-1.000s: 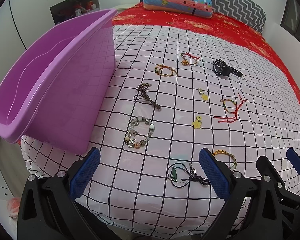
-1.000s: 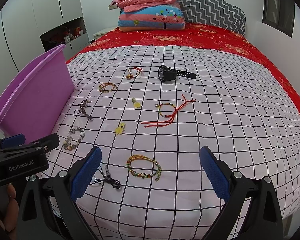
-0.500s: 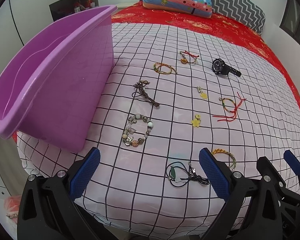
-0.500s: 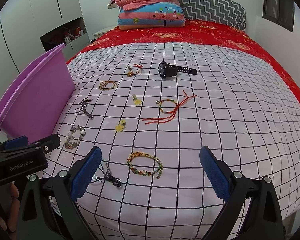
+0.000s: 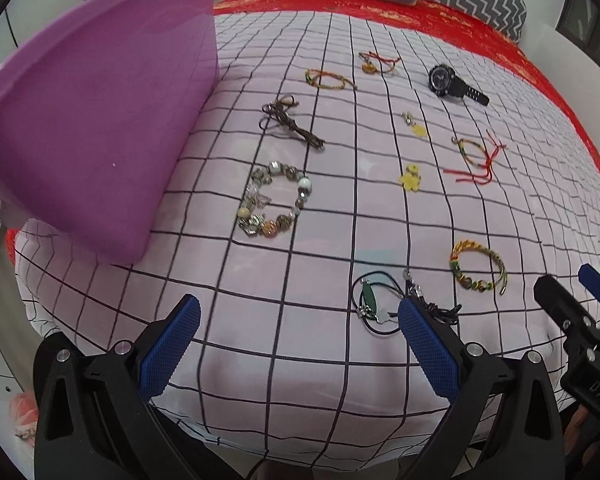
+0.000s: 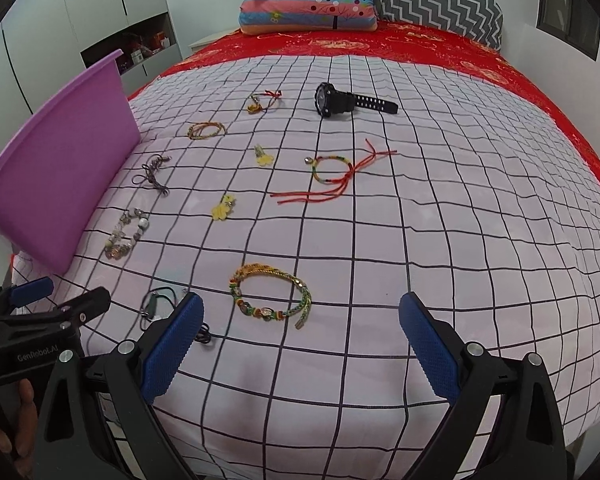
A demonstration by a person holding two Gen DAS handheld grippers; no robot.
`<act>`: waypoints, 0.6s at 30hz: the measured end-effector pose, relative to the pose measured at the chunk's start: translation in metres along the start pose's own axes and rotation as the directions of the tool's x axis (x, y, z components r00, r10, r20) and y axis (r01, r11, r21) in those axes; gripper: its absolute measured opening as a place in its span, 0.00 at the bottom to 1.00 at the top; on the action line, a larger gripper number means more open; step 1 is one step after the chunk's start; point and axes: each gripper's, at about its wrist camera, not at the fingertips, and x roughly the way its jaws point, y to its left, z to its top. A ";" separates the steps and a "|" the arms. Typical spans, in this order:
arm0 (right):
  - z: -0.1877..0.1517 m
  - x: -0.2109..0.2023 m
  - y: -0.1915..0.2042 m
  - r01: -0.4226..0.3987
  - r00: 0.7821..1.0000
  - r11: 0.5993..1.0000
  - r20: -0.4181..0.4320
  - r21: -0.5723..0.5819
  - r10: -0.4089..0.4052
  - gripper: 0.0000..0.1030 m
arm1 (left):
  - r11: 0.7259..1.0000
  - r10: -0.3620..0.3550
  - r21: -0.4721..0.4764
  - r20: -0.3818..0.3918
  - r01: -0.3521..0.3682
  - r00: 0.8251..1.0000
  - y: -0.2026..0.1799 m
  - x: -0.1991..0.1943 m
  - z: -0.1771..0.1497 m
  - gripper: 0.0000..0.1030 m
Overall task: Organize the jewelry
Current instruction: 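Grasp the black cord necklace with the left tool while the right tool grasps the braided bracelet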
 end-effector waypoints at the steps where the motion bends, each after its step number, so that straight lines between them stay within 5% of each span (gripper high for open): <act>1: -0.001 0.003 -0.001 0.002 1.000 1.000 -0.002 0.002 -0.002 0.91 | 1.000 -0.003 0.004 -0.002 0.003 1.000 -0.002 0.003 -0.001 0.94; 18: -0.001 0.052 -0.009 0.045 0.998 0.998 -0.050 -0.031 -0.047 0.91 | 0.999 -0.047 0.026 -0.008 0.047 0.999 -0.025 0.035 -0.004 0.94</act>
